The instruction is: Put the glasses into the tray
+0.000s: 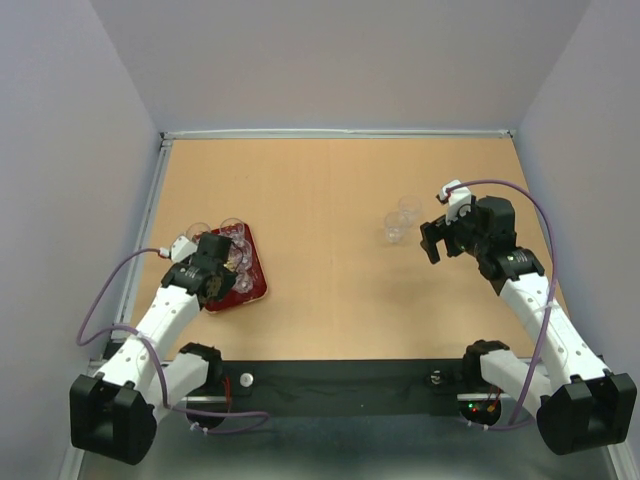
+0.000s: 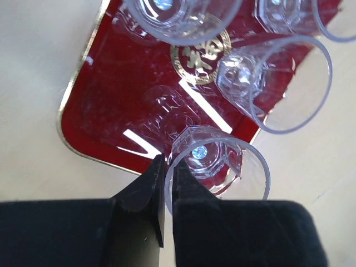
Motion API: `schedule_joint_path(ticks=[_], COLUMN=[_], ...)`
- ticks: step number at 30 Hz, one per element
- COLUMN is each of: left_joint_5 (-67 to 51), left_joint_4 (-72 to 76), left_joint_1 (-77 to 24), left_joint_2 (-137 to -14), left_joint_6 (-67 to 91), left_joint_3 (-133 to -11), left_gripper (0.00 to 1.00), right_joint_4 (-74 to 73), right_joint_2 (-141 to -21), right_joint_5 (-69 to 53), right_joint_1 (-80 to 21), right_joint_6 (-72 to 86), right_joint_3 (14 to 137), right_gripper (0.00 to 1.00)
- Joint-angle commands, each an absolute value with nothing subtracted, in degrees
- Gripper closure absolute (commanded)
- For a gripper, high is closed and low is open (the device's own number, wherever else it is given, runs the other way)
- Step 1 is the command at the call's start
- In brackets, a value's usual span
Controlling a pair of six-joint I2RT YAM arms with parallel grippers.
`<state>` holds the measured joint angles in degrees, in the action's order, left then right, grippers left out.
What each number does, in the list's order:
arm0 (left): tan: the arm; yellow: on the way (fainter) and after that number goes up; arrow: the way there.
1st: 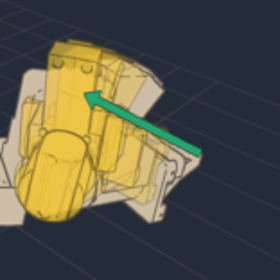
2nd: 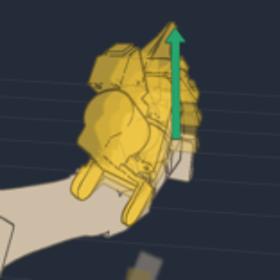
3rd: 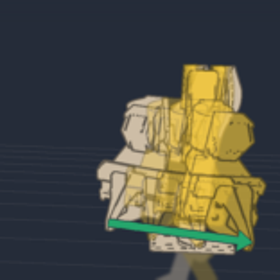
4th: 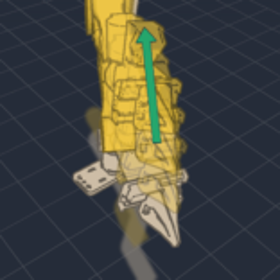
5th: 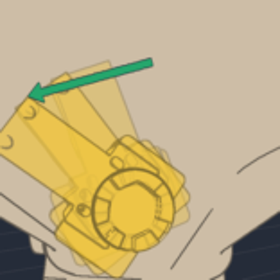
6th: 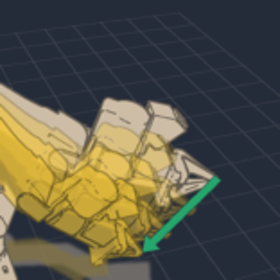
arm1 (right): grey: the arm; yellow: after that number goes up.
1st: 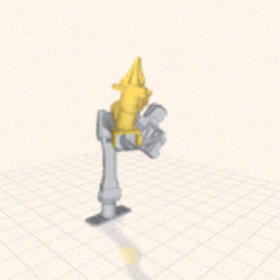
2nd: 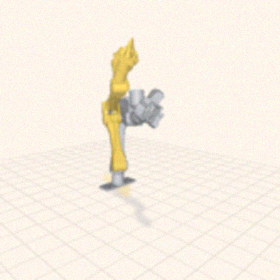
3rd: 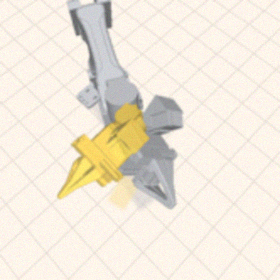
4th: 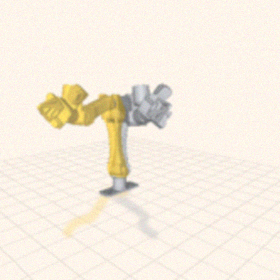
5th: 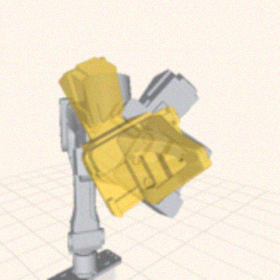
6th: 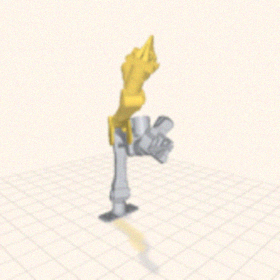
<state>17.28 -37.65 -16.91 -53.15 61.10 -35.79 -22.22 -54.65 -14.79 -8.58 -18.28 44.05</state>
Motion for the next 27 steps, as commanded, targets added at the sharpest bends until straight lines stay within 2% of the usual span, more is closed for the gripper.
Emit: schedule_joint_path(ticks=[1,6,20,24,26,27], left_joint_5=[20.74,20.48,20.74,20.74,20.39,20.48], left_joint_4=[-40.78,-39.82,-37.27,-37.0,-36.83,-36.74], left_joint_1=[-12.68,-6.42,2.54,3.51,3.78,3.87], left_joint_2=[-51.33,-52.9,-56.16,-57.39,-58.44,-58.71], left_joint_6=[63.2,60.91,56.6,55.99,55.55,55.46], left_joint_3=[-37.71,-36.92,-37.71,-37.97,-38.14,-38.14], left_gripper=[1.0,1.0,1.0,0.94,0.87,0.76], right_joint_4=[-19.42,-19.42,-19.25,-19.25,-19.25,-19.25], right_joint_2=[-53.44,-53.26,-53.0,-52.91,-53.0,-52.91], right_joint_5=[-14.5,-14.41,-14.15,-14.06,-14.06,-13.98], right_joint_1=[-8.09,-8.09,-8.0,-8.09,-8.09,-8.09], right_joint_6=[-18.54,-18.63,-18.72,-18.72,-18.63,-18.63], right_joint_3=[43.77,43.68,43.68,43.59,43.51,43.51], right_gripper=[0.0,0.0,0.0,0.0,0.0,0.0])
